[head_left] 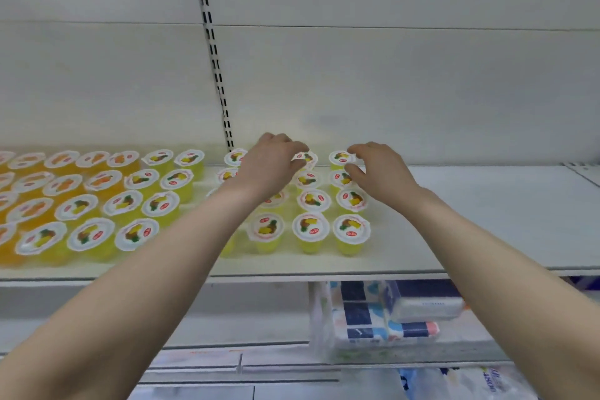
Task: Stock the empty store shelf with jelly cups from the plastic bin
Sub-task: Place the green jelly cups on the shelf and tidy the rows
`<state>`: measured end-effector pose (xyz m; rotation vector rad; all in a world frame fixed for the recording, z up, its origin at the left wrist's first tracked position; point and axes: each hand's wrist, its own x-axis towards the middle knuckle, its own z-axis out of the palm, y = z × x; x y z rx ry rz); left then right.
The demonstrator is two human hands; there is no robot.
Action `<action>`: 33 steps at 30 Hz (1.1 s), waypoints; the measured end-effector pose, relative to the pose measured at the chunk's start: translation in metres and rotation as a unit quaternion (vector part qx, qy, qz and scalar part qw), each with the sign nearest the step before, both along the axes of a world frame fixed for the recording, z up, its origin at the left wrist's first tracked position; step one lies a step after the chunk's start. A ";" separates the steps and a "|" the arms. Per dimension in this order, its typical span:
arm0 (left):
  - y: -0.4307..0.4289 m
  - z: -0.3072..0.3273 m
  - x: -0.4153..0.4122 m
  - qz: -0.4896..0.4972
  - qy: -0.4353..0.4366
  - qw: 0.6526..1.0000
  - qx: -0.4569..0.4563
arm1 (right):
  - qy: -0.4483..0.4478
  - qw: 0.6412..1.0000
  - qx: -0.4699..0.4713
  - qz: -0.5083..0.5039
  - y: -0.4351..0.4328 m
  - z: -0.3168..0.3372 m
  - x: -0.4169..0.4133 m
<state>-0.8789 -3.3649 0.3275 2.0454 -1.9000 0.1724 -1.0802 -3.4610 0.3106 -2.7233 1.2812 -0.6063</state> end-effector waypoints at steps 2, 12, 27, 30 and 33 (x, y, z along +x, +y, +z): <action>-0.019 0.002 0.012 -0.014 -0.021 0.999 0.028 | 0.022 1.000 0.002 -0.015 -0.004 0.001 0.013; -0.069 -0.008 0.029 -0.108 -0.073 0.984 0.123 | 0.027 0.997 0.032 -0.060 -0.026 -0.007 0.047; -0.090 -0.002 0.040 -0.148 -0.037 0.958 0.241 | 0.010 0.997 0.063 -0.038 -0.055 -0.015 0.052; -0.091 -0.004 0.041 -0.147 -0.021 0.955 0.255 | 0.004 0.998 0.062 -0.033 -0.057 -0.017 0.049; -0.092 -0.006 0.039 -0.134 -0.023 0.961 0.242 | -0.002 0.998 0.060 -0.026 -0.058 -0.018 0.045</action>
